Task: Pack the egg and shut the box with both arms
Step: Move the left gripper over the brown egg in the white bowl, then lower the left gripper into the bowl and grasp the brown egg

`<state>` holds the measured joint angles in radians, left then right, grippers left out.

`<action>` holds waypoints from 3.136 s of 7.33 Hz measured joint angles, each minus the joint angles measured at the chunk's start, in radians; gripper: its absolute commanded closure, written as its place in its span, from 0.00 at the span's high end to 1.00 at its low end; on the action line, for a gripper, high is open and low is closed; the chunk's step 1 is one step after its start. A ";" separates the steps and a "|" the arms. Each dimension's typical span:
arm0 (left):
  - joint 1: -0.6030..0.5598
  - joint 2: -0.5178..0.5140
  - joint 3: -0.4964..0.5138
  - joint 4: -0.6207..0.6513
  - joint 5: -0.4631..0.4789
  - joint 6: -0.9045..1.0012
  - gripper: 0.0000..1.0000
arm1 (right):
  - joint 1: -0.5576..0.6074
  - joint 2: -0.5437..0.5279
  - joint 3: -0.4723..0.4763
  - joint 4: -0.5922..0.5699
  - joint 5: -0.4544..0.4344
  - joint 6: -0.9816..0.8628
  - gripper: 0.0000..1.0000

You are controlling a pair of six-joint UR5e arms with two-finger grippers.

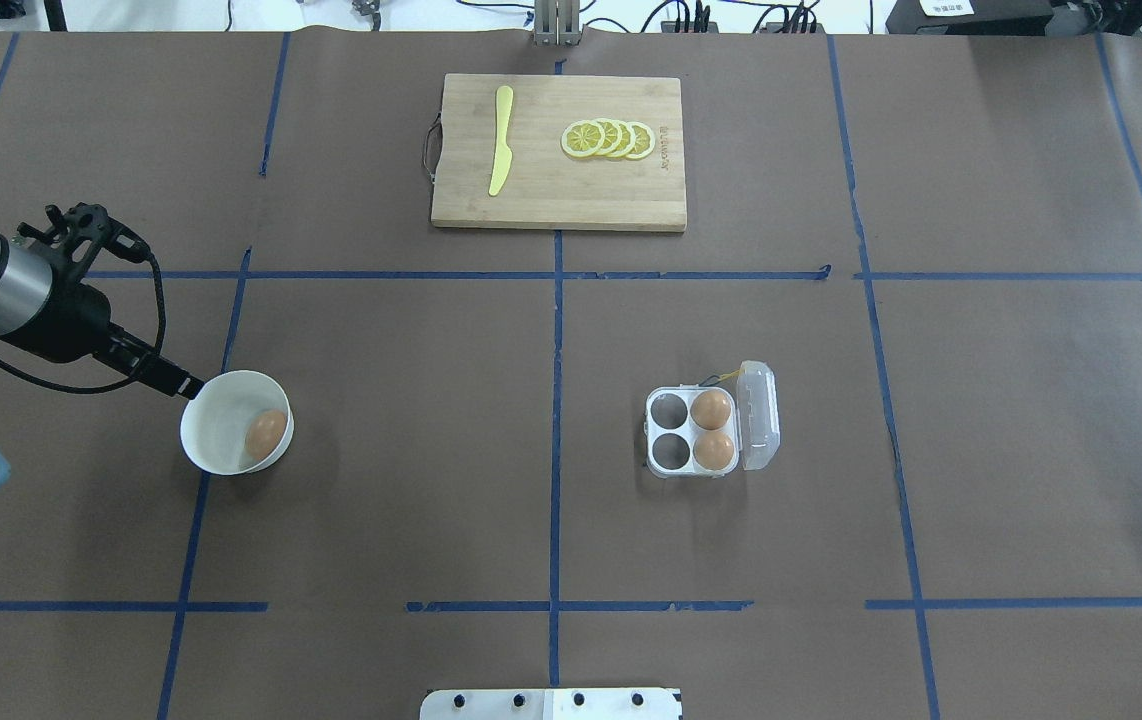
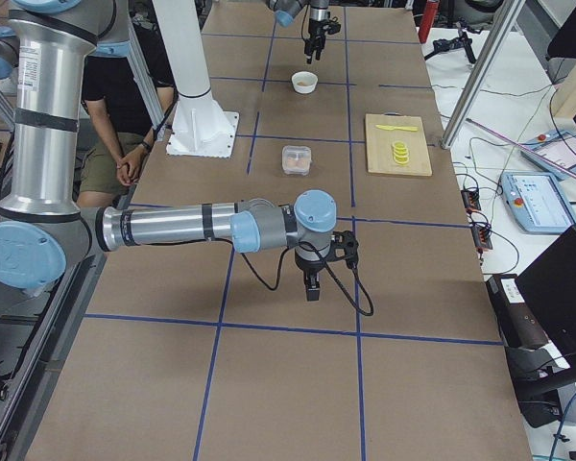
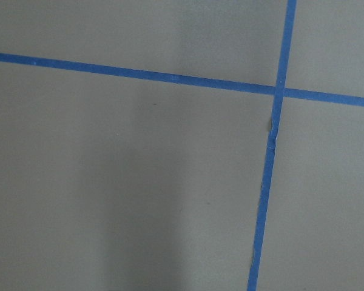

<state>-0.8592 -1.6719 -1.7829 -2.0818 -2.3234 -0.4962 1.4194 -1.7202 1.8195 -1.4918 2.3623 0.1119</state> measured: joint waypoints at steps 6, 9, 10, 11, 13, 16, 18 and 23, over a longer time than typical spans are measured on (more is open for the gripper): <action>0.097 -0.061 0.055 -0.013 0.002 -0.179 0.63 | 0.000 -0.002 -0.004 -0.001 0.000 0.002 1.00; 0.126 -0.075 0.072 -0.014 0.005 -0.180 0.63 | 0.000 -0.003 -0.005 -0.002 0.000 -0.002 1.00; 0.136 -0.081 0.078 -0.014 0.006 -0.180 0.63 | -0.001 -0.004 -0.005 -0.002 0.000 -0.003 1.00; 0.141 -0.083 0.081 -0.014 0.007 -0.179 0.60 | 0.000 -0.004 -0.006 -0.003 0.000 -0.003 1.00; 0.145 -0.084 0.087 -0.014 0.009 -0.174 0.60 | 0.000 -0.004 -0.010 -0.004 0.000 -0.004 1.00; 0.146 -0.095 0.095 -0.012 0.014 -0.172 0.60 | 0.000 -0.004 -0.014 -0.004 0.000 -0.002 1.00; 0.146 -0.098 0.100 -0.011 0.021 -0.171 0.60 | -0.001 -0.003 -0.020 -0.004 -0.001 -0.004 1.00; 0.147 -0.092 0.099 -0.008 0.068 -0.171 0.41 | 0.000 -0.002 -0.023 -0.004 -0.001 -0.003 1.00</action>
<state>-0.7124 -1.7634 -1.6839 -2.0895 -2.2558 -0.6671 1.4190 -1.7227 1.7965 -1.4956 2.3611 0.1087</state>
